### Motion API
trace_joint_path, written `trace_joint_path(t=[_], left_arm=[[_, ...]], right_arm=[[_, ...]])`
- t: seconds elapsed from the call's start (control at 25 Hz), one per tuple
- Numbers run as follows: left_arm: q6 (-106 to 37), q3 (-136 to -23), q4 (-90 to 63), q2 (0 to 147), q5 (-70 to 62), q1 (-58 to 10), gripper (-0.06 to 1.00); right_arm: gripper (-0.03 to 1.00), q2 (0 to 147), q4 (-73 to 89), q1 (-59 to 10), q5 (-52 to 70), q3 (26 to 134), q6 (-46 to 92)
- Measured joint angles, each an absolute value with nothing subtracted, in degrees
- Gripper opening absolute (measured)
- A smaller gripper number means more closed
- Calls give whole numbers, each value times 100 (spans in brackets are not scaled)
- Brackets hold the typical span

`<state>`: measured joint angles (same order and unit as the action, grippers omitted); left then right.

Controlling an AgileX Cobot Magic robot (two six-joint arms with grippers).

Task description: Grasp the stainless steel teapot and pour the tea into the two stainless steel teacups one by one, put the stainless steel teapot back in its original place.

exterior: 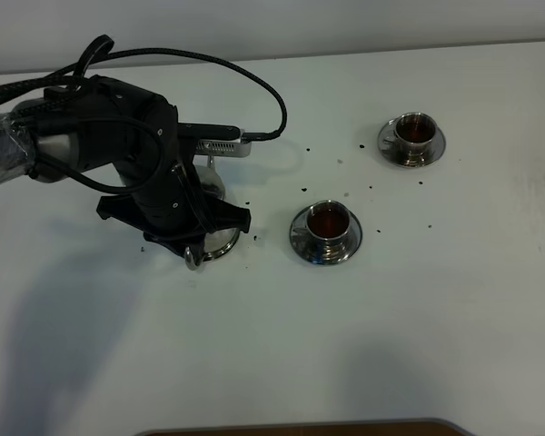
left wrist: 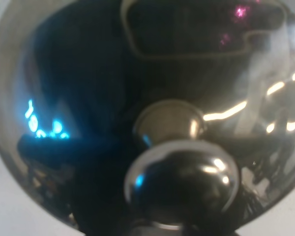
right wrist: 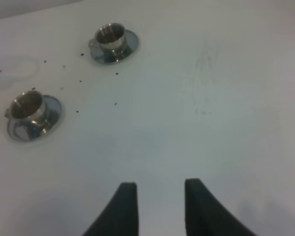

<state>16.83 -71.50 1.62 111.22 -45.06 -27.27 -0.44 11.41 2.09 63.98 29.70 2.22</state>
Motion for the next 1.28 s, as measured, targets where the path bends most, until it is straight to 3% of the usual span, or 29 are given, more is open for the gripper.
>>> trace_joint_path(t=[0.6, 1.0, 1.28], left_arm=[[1683, -7150, 162, 11122, -4506, -2727, 24], [1683, -7150, 162, 11117, -4553, -2727, 47], [1683, -7150, 79, 11093, -4832, -2727, 50]], right_arm=[[24, -44, 1141, 209, 6398, 2970, 222], [24, -44, 1141, 209, 6398, 2970, 222], [24, -44, 1141, 209, 6398, 2970, 222]])
